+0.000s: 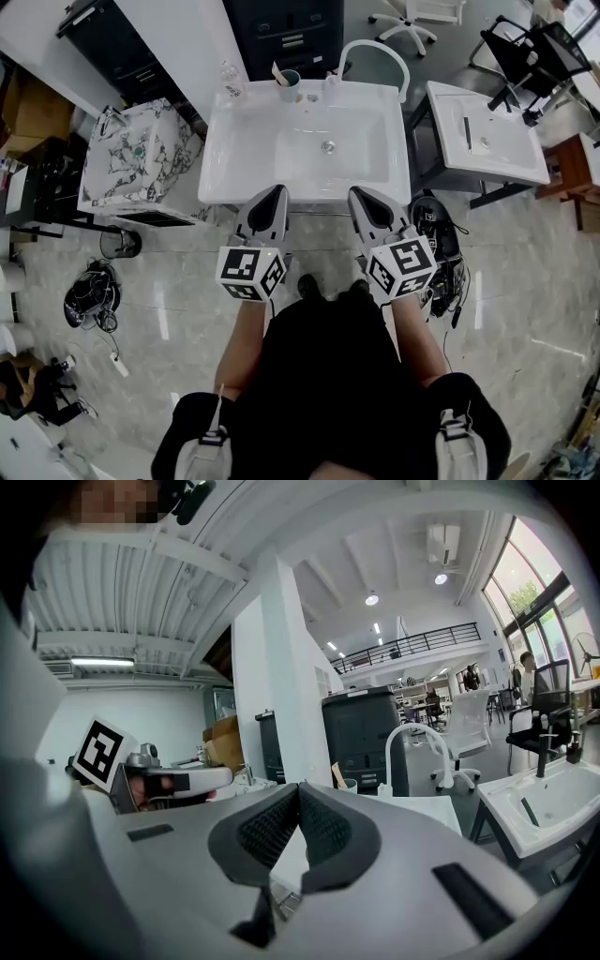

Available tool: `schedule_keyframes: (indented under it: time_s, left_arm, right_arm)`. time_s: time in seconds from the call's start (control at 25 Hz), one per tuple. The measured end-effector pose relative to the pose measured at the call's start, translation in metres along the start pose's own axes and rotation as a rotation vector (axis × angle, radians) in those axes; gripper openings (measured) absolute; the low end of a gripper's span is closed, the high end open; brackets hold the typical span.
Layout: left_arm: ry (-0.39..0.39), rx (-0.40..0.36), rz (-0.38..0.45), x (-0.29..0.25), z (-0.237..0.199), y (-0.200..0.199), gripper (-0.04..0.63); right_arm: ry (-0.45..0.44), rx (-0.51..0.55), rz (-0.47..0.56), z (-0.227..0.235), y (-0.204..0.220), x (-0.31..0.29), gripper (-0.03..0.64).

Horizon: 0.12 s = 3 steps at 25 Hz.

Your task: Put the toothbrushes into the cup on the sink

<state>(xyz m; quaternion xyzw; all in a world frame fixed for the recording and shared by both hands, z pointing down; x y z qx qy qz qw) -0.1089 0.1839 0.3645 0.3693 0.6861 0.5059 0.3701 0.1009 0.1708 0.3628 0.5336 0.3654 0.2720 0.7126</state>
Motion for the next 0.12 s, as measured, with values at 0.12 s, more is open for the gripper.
schedule_keyframes:
  time_s: [0.12]
  left_arm:
    - [0.002,-0.001,-0.003,-0.0025,0.0058,0.0015,0.014]
  right_arm:
    - [0.002,-0.001,0.0,0.0036,0.0015,0.0062,0.031]
Point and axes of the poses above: the fingertips, and each gripper's own axes: x backward along the fingers, z to its right, y out of its underside, the point moved 8 cm from there along x, backward along the fingers, and after that the axes turned 3 degrees about y, right-handed, at the moved point
